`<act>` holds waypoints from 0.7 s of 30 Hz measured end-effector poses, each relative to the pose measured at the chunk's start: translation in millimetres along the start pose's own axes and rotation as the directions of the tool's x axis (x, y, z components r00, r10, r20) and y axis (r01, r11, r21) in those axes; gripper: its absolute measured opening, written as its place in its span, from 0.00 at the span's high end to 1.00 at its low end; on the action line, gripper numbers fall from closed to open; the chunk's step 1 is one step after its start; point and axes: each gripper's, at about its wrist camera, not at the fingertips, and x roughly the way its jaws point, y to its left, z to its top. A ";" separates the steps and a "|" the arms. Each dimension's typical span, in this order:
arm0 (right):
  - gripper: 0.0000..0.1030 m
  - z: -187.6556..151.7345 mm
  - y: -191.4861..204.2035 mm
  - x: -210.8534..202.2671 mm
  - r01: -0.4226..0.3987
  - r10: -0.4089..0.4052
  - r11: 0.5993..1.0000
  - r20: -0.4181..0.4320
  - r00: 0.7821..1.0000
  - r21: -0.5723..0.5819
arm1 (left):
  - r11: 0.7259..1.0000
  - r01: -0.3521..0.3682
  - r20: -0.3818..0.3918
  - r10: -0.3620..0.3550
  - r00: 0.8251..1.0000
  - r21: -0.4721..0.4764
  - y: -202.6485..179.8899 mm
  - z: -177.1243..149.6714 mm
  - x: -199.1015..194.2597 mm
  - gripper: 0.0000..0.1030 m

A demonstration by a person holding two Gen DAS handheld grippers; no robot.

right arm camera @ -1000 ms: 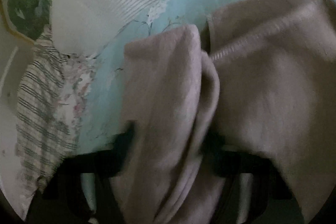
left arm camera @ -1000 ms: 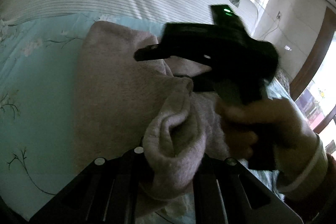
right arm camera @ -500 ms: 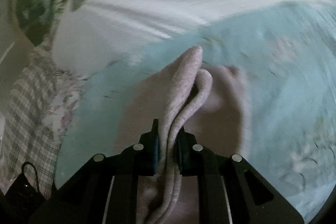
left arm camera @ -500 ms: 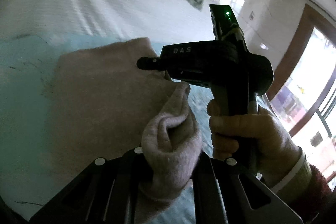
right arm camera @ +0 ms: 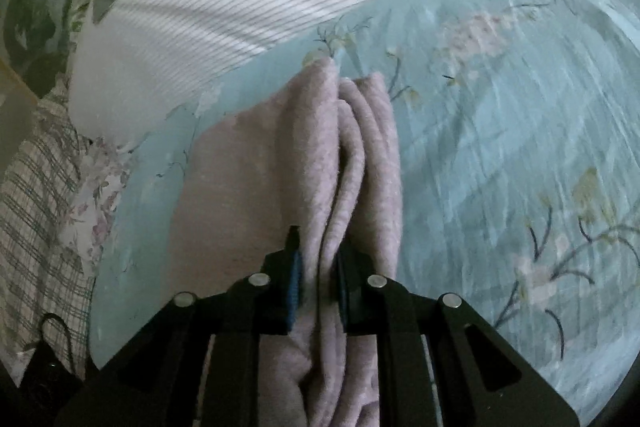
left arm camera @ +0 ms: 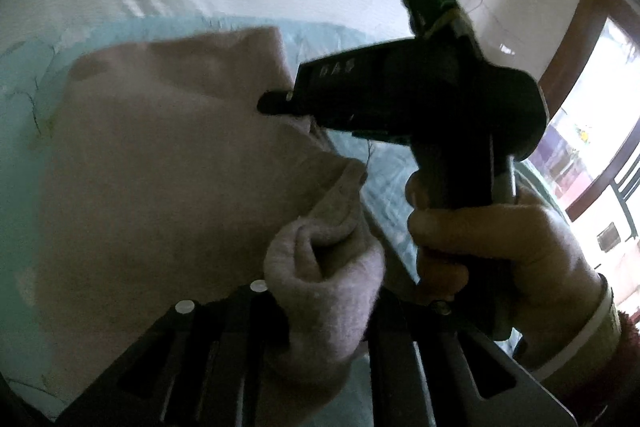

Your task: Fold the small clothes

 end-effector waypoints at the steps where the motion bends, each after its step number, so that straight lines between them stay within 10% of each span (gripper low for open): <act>1: 0.64 -1.6 0.2 -6.3 0.011 -0.011 1.000 0.006 1.000 0.011 | 1.000 0.009 0.001 -0.009 1.000 -0.008 2.8 -1.6 -3.5 0.83; 4: 0.17 -7.8 0.5 -23.7 0.019 -0.020 1.000 0.040 0.999 0.023 | 0.998 0.065 0.002 -0.065 0.998 -0.020 9.6 -6.0 -22.2 0.54; 6: 0.08 -17.1 4.0 -37.4 0.039 -0.039 0.999 0.069 0.997 0.012 | 0.997 0.080 0.024 -0.079 0.997 -0.019 17.0 -10.8 -43.3 0.42; 10: 0.08 -34.9 5.2 -42.5 0.032 -0.032 0.999 0.032 0.999 0.007 | 0.994 0.088 0.069 -0.084 0.994 -0.069 49.9 -21.8 -88.5 0.23; 21: 0.08 -43.8 -0.3 -25.0 -0.045 0.045 0.999 -0.035 0.998 0.008 | 0.946 0.036 0.052 -0.020 0.998 -0.321 164.7 -15.8 -89.8 0.22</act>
